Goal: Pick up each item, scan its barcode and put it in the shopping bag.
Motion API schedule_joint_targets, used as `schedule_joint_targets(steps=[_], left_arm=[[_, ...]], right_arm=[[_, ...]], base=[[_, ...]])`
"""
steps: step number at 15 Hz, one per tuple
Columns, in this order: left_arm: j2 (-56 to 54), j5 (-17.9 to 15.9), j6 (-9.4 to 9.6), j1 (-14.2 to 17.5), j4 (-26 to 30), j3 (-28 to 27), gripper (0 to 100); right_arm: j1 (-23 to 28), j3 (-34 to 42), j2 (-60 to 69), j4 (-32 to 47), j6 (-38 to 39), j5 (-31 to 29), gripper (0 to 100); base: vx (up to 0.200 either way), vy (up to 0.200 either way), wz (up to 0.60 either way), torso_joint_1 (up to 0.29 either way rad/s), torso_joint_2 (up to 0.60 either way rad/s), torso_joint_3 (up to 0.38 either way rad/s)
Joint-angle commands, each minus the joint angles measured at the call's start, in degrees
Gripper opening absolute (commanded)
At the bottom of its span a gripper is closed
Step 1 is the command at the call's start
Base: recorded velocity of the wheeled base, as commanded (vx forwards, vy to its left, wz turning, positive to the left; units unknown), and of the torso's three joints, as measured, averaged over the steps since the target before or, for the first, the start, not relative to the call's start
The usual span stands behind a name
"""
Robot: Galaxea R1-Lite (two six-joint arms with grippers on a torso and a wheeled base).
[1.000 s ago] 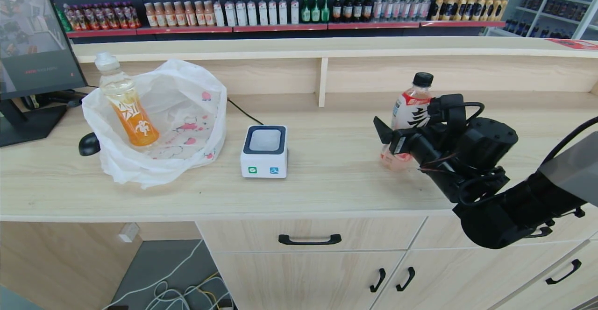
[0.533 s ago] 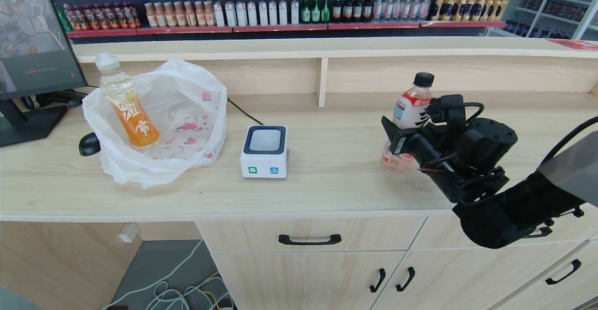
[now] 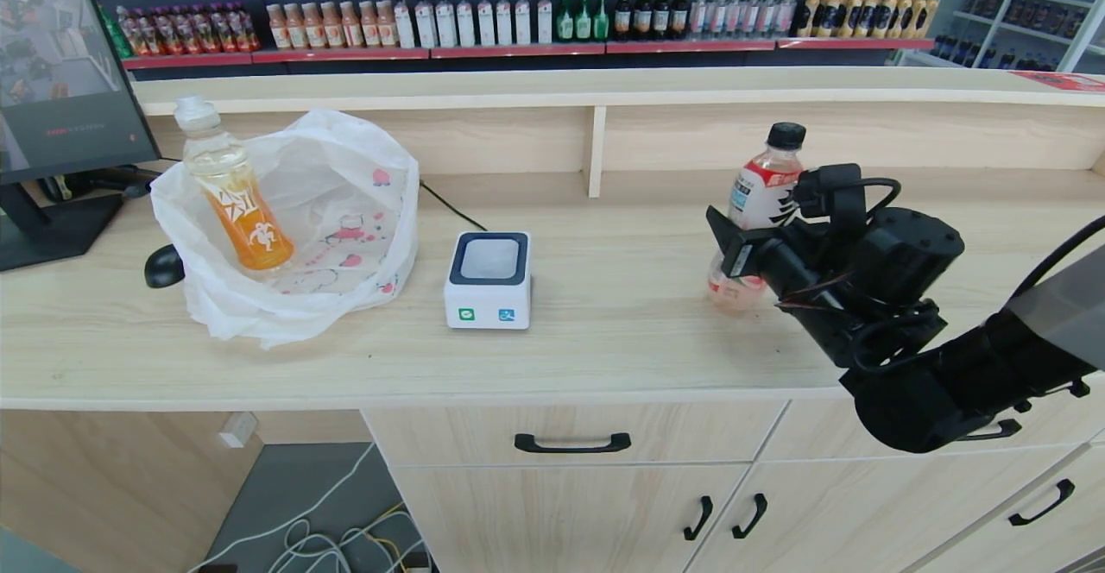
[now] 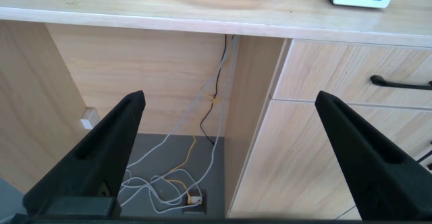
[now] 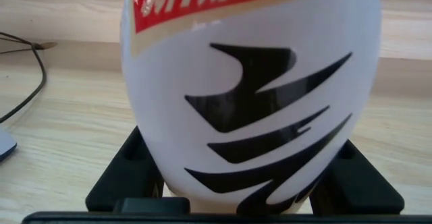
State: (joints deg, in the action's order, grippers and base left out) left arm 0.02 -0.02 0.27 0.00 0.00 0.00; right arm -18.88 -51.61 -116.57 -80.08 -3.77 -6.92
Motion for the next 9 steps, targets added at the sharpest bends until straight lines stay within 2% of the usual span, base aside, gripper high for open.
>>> schedule_joint_targets(steps=[1, 5, 9], left_arm=[[0.0, 0.0, 0.0, 0.0, 0.0, 0.0, 100], [0.0, 0.0, 0.0, 0.0, 0.0, 0.0, 100], [0.0, -0.1, 0.0, 0.0, 0.0, 0.0, 100]], right_arm=[[0.0, -0.1, 3.3, 1.8, -0.1, 0.0, 0], [-0.6, 0.5, 9.5, 5.6, -2.9, 0.0, 0], [-5.1, 4.9, 17.8, 10.2, -5.3, 0.0, 0]], base=[[0.0, 0.0, 0.0, 0.0, 0.0, 0.0], [0.0, 0.0, 0.0, 0.0, 0.0, 0.0], [0.0, 0.0, 0.0, 0.0, 0.0, 0.0]])
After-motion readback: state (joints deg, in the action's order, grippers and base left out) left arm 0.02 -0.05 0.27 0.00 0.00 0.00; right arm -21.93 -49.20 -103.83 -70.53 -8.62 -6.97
